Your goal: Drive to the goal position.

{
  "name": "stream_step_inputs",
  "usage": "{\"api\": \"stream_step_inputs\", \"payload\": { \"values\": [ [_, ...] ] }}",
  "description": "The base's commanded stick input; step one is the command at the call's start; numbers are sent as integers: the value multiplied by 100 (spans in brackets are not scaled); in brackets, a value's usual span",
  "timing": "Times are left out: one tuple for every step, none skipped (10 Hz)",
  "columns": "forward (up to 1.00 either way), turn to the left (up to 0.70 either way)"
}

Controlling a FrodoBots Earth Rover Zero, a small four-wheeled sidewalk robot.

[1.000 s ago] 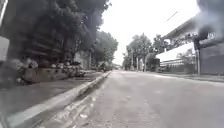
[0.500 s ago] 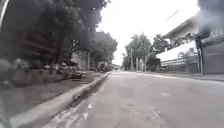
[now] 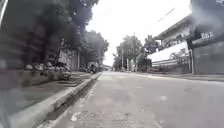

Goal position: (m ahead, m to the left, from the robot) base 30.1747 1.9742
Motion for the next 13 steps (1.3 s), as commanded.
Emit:
{"api": "stream_step_inputs", "payload": {
  "values": [
    [70, 0],
    [70, 0],
    [70, 0],
    [70, 0],
    [70, 0],
    [70, 0],
    [70, 0],
    [70, 0],
    [70, -6],
    [70, -27],
    [70, -33],
    [70, -29],
    [70, 0]
  ]
}}
